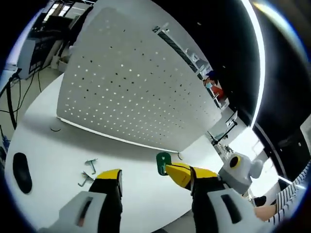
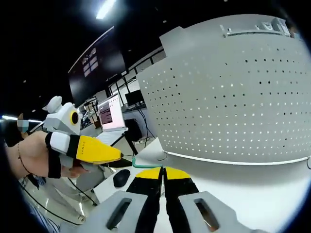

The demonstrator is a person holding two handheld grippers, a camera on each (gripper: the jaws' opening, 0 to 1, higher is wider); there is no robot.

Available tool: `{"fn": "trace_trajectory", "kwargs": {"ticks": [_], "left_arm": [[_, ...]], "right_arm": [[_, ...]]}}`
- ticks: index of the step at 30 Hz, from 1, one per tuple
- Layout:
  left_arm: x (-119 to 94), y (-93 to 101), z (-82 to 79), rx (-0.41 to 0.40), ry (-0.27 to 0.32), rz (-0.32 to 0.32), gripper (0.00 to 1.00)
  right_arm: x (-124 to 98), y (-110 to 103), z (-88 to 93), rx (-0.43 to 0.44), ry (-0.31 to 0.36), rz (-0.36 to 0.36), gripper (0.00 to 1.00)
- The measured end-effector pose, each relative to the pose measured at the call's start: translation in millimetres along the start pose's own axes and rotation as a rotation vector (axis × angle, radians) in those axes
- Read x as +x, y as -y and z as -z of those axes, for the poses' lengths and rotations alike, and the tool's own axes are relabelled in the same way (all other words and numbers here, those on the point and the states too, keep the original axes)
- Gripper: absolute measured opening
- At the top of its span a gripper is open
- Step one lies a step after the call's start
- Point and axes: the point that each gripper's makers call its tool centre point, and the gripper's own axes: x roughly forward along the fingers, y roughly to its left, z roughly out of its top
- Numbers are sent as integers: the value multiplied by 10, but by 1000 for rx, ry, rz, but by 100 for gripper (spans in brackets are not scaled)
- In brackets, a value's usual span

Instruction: Insert the hook assembly into the mounting plate slot until the hook locks in place.

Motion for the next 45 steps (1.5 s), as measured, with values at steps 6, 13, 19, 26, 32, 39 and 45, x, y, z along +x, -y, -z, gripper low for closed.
{"fn": "trace_trajectory", "kwargs": {"ticks": [6, 13, 19, 26, 32, 39, 45], "left_arm": [[13, 76, -30, -20, 17, 41, 41], [11, 128, -31, -28, 21, 69, 30], [8, 155, -42, -37, 28, 87, 24], [40, 189, -26, -52, 24, 106, 20], [36, 216, -43, -90, 25, 136, 13], [43, 235, -32, -105, 23, 154, 6], [41, 241, -45, -117, 23, 163, 4]], "right_arm": [[-16, -98, -34, 3, 19, -14, 0], [-36, -153, -83, 10, 39, -24, 0], [-59, -194, -124, 14, 56, -31, 0], [-71, -256, -143, 18, 67, -41, 0], [-92, -269, -177, 13, 83, -37, 0], [-101, -266, -190, 4, 89, -30, 0], [-111, -283, -214, -25, 99, -23, 0]]}}
